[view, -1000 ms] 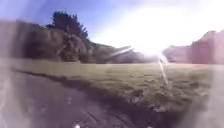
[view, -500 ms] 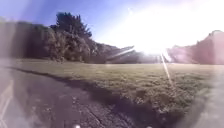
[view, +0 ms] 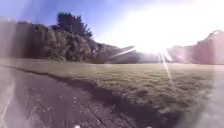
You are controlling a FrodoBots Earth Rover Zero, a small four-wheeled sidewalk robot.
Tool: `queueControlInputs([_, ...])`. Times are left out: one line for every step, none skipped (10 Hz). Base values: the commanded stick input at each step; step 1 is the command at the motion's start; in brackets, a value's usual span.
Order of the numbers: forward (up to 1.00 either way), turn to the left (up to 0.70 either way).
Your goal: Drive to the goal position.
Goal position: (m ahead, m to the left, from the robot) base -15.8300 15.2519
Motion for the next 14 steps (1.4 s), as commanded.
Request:
queueControlInputs([0.83,0.33])
queueControlInputs([-0.14,0.29])
queueControlInputs([0.0,0.0])
queueControlInputs([0.0,0.0])
queueControlInputs([0.0,0.0])
queueControlInputs([0.0,0.0])
queueControlInputs([0.0,0.0])
queueControlInputs([0.0,0.0])
queueControlInputs([0.0,0.0])
queueControlInputs([0.0,0.0])
queueControlInputs([0.0,0.0])
queueControlInputs([0.0,0.06])
queueControlInputs([0.0,0.25])
queueControlInputs([0.0,0.85])
